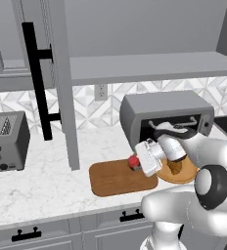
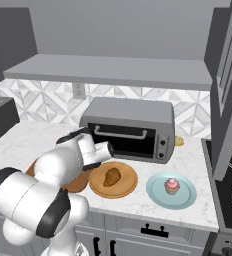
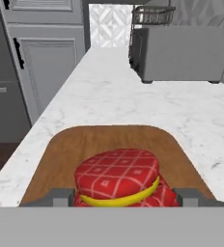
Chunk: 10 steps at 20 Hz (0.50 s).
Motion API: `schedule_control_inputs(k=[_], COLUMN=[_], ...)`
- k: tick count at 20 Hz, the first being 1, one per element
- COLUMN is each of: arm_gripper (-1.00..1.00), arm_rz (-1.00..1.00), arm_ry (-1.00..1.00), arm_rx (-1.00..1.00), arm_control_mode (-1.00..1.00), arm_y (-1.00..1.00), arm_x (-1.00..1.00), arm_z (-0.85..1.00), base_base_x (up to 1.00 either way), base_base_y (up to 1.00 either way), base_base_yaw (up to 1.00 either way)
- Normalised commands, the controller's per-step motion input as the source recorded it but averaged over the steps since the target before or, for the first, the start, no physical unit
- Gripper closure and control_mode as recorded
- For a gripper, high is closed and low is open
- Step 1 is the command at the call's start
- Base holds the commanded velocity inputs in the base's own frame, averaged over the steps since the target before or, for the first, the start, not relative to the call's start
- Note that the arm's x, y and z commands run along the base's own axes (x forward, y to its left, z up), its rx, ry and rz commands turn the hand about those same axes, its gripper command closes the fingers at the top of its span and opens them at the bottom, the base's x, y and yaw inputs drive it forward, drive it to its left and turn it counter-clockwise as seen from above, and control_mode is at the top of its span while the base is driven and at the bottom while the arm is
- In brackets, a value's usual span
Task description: From the different types of pastries on the counter, select a croissant and place it on the cutting board. Then retrieve a jar of jam from the cabinet and place it alongside the croissant on the cutting board.
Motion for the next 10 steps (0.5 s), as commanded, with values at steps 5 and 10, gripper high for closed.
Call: schedule_control_inputs(k=[5,10], arm_gripper=[1.00,1.00], arm_rz=[-0.04,-0.05], arm_ry=[0.16,0.17], arm_rx=[0.10,0.03], arm_control_mode=[-1.00,-1.00], arm_y=[0.09,0.03], arm_x=[0.00,0.00], arm_z=[-0.12,-0.26], base_base_x=[0.00,0.00], base_base_y=[0.00,0.00], base_base_yaw=[0.00,0.00])
